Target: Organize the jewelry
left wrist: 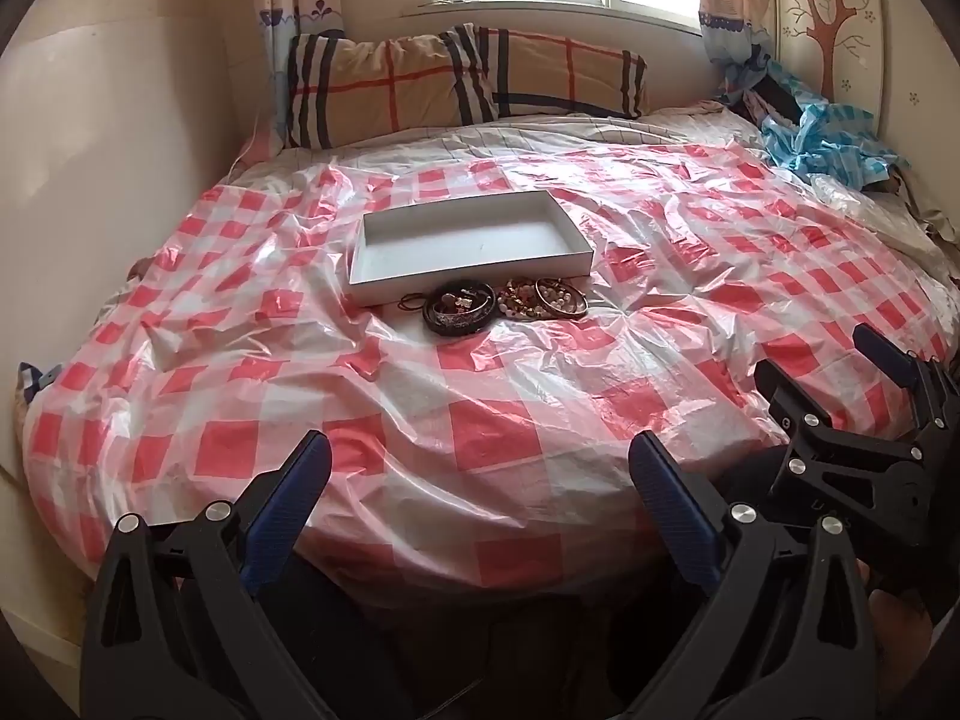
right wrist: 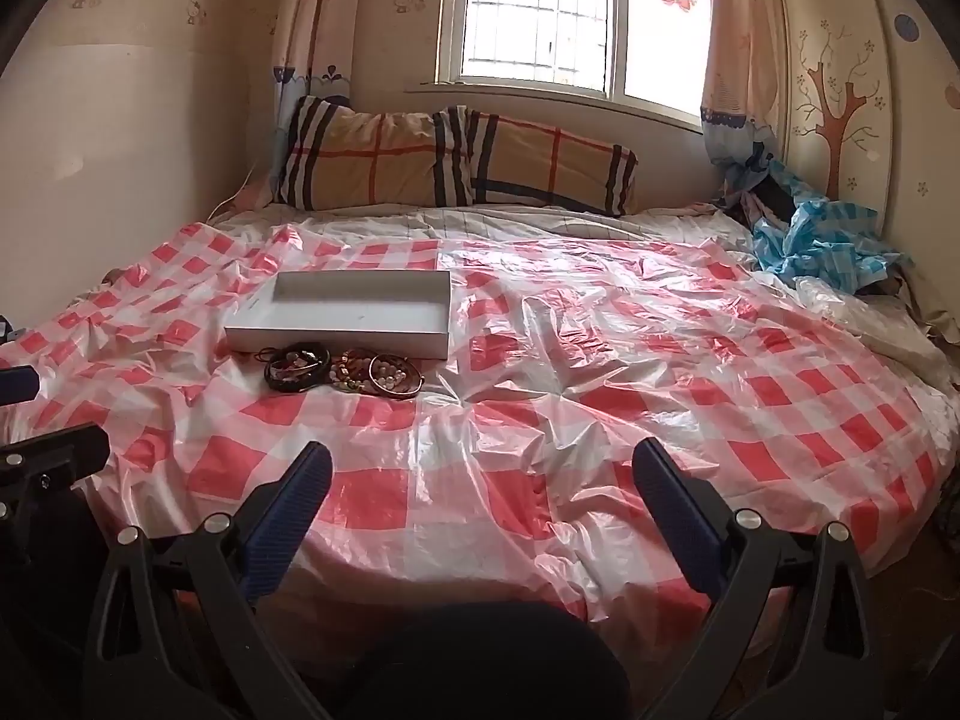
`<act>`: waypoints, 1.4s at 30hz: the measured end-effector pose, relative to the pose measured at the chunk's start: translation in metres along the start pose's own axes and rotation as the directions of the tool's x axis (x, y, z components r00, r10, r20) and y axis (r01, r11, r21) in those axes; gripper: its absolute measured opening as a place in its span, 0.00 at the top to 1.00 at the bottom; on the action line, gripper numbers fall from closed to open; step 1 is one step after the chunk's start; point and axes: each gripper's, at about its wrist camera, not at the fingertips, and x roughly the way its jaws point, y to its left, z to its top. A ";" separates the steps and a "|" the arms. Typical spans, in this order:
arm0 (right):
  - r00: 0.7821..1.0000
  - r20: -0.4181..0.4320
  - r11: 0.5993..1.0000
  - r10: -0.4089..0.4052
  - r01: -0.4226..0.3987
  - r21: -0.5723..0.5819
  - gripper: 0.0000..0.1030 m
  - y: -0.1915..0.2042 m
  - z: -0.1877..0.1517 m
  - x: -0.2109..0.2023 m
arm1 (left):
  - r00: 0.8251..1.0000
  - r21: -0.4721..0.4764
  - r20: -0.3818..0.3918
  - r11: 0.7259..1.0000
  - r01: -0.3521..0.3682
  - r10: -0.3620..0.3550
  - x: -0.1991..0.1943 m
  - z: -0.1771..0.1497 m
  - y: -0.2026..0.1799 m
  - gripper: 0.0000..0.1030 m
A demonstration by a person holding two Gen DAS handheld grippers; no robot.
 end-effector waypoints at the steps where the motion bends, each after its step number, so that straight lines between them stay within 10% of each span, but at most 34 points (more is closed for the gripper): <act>1: 1.000 0.001 1.000 0.006 -0.006 0.002 0.07 0.000 -0.001 -0.001 | 1.000 0.000 0.001 1.000 -0.001 0.001 0.000 0.000 -0.001 0.07; 42: 0.996 0.070 0.998 0.055 -0.053 -0.025 0.07 -0.001 -0.004 -0.008 | 1.000 0.013 -0.001 1.000 0.002 -0.002 -0.002 -0.004 -0.011 0.07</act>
